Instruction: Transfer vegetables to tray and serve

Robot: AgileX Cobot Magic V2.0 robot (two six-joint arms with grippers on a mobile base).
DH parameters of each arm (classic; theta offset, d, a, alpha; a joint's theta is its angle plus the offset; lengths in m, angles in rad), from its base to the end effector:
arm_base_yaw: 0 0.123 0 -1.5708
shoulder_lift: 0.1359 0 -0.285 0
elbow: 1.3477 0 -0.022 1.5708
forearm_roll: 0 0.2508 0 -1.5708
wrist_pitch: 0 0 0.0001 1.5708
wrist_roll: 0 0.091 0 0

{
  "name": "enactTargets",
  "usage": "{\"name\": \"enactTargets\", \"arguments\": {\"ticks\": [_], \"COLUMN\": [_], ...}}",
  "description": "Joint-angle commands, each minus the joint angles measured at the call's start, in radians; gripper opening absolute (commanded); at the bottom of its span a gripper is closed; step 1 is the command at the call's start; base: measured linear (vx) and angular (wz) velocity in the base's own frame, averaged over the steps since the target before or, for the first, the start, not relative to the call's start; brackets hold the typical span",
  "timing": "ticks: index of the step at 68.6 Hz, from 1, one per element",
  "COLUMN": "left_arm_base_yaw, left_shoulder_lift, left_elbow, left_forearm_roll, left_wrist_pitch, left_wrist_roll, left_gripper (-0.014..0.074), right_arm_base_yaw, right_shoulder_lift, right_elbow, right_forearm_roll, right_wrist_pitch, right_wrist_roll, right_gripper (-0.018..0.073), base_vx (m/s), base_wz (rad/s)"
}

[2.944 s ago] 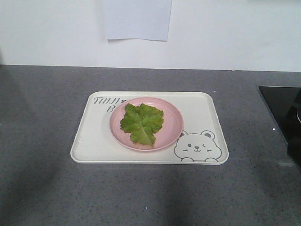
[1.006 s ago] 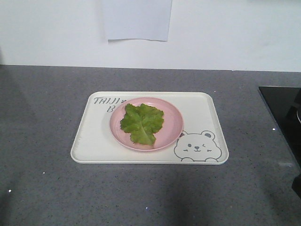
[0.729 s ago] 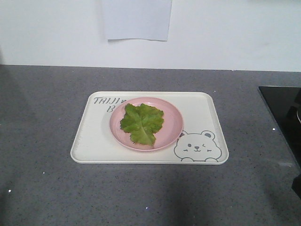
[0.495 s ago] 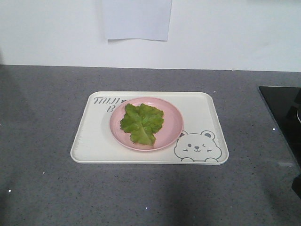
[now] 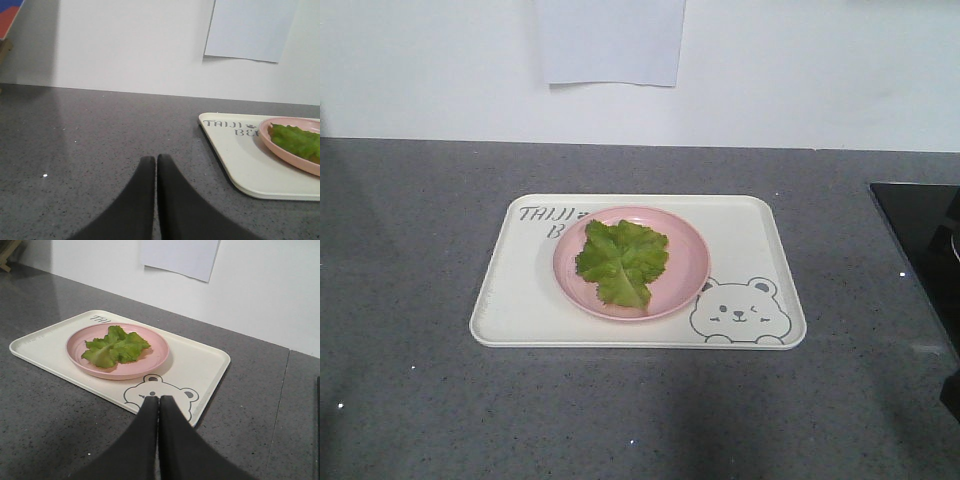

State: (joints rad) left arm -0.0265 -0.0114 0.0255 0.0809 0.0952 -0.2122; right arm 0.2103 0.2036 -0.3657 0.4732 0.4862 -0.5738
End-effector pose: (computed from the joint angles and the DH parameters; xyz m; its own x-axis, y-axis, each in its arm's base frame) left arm 0.0567 -0.0008 0.1966 -0.0241 -0.1307 -0.9911 0.0158 0.9912 -0.1311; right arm 0.0509 0.0307 0.2842 -0.1225 -0.1742 -0.9771 -0.4314 0.8960 -0.1056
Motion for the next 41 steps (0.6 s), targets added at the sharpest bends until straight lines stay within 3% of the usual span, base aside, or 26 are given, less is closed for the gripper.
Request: {"name": "enactTargets", "arguments": {"ticks": [1, 17, 25, 31, 41], "left_arm_base_yaw": [0.0, 0.0, 0.0, 0.0, 0.0], "left_shoulder_lift": [-0.014, -0.014, -0.014, -0.014, -0.014], "left_elbow": [0.025, 0.025, 0.025, 0.025, 0.025], "left_forearm_roll": [0.0, 0.0, 0.0, 0.0, 0.0], "left_wrist_pitch": [-0.077, -0.077, -0.078, -0.078, -0.078], "left_wrist_roll": [-0.011, -0.011, -0.011, -0.011, -0.011], "left_gripper": [-0.0006, -0.0006, -0.0006, -0.0006, -0.0006], "right_arm_base_yaw": [-0.004, -0.004, -0.004, -0.004, -0.02], "right_shoulder_lift": [0.009, 0.009, 0.001, -0.029, -0.107], "right_elbow": [-0.023, -0.008, 0.075, 0.145, 0.236], "right_forearm_roll": [0.013, 0.005, -0.051, -0.106, -0.307], "right_wrist_pitch": [-0.064, -0.102, -0.223, -0.329, -0.409], "right_wrist_roll": [0.0, -0.002, 0.01, 0.087, 0.299], "right_gripper": [-0.0003, -0.0003, -0.0003, -0.0003, -0.0003], "base_vx": [0.0, 0.0, 0.0, 0.0, 0.0], "base_wz": [0.0, 0.0, 0.0, 0.0, 0.0]}}
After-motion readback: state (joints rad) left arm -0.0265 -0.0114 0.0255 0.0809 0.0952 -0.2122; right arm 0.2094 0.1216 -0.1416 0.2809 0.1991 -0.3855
